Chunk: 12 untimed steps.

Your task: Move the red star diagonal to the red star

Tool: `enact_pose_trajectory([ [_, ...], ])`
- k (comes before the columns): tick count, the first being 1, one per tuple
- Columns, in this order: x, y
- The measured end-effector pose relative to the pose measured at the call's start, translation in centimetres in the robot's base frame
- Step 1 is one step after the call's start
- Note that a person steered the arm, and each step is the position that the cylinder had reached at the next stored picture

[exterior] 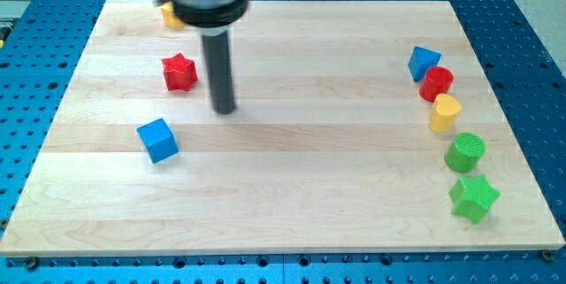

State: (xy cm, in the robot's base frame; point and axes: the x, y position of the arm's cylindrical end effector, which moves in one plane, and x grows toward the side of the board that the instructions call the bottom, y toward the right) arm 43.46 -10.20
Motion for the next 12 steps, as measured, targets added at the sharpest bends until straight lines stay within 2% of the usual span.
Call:
enact_pose_trajectory([
  [2,-2.6,-8.9],
  [3,-5.0,-5.8],
  [4,-5.3,1.3],
  [5,-5.2,2.2],
  [7,-5.6,-4.4],
  [9,-9.4,3.2],
  [10,-12.5,2.5],
  [11,-13.1,1.7],
  [12,-12.6,8.1],
])
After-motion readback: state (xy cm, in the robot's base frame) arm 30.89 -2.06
